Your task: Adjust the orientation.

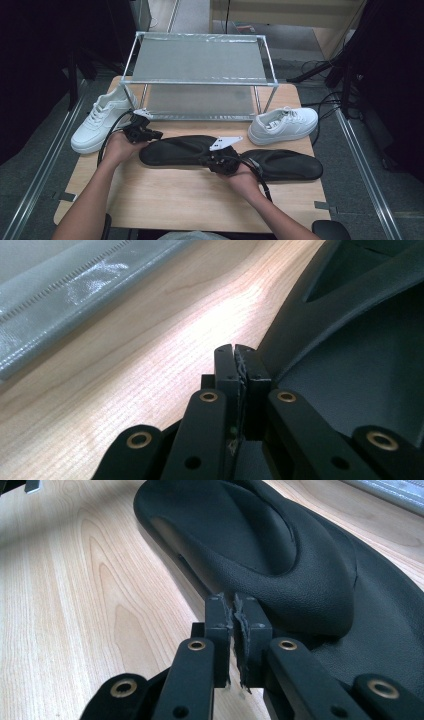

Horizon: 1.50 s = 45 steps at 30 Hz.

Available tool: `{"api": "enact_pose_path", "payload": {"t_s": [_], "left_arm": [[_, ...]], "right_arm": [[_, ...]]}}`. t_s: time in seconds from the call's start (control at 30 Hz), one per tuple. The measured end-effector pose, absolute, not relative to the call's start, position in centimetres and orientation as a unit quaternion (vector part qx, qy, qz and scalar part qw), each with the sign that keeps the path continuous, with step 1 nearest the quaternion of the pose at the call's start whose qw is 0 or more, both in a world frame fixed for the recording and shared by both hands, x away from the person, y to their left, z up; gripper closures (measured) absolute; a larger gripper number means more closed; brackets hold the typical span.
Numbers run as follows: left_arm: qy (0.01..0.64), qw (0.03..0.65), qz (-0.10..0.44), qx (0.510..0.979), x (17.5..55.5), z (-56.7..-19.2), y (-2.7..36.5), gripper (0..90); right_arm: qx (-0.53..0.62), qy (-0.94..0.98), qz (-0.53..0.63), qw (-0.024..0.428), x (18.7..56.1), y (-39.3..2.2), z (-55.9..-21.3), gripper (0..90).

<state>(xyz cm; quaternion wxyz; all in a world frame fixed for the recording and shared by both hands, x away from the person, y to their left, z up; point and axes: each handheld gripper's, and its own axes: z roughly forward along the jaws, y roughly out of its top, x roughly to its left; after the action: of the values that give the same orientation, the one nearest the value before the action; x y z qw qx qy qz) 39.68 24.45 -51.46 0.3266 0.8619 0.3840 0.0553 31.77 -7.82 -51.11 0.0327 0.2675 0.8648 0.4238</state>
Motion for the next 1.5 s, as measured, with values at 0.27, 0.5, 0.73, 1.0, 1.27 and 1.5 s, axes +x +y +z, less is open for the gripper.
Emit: {"api": "enact_pose_path", "payload": {"t_s": [0.27, 0.5, 0.73, 1.0, 1.27, 1.5], "left_arm": [[0.383, 0.327, 0.045, 0.863, 38.4, -51.5, 25.0, 89.7], [0.38, 0.325, 0.033, 0.865, 36.8, -51.5, 24.9, 89.7], [0.379, 0.32, 0.032, 0.868, 35.3, -51.4, 24.5, 89.8], [0.382, 0.323, 0.021, 0.866, 34.0, -51.5, 24.3, 89.8], [0.376, 0.323, 0.01, 0.868, 32.1, -51.5, 24.0, 89.8], [0.375, 0.324, -0.001, 0.869, 31.0, -51.5, 23.7, 89.7]], "right_arm": [[0.273, 0.863, 0.424, 0.021, 32.1, -8.1, -51.0, 86.4], [0.28, 0.858, 0.431, 0.01, 32.7, -8.5, -50.8, 86.4], [0.288, 0.856, 0.43, 0.007, 33.2, -8.9, -50.7, 86.4], [0.293, 0.854, 0.43, 0.004, 33.9, -9.3, -50.7, 86.4], [0.296, 0.853, 0.429, 0.002, 34.5, -9.3, -50.7, 86.3], [0.297, 0.854, 0.428, 0.005, 35.0, -9.0, -50.7, 86.4]]}}
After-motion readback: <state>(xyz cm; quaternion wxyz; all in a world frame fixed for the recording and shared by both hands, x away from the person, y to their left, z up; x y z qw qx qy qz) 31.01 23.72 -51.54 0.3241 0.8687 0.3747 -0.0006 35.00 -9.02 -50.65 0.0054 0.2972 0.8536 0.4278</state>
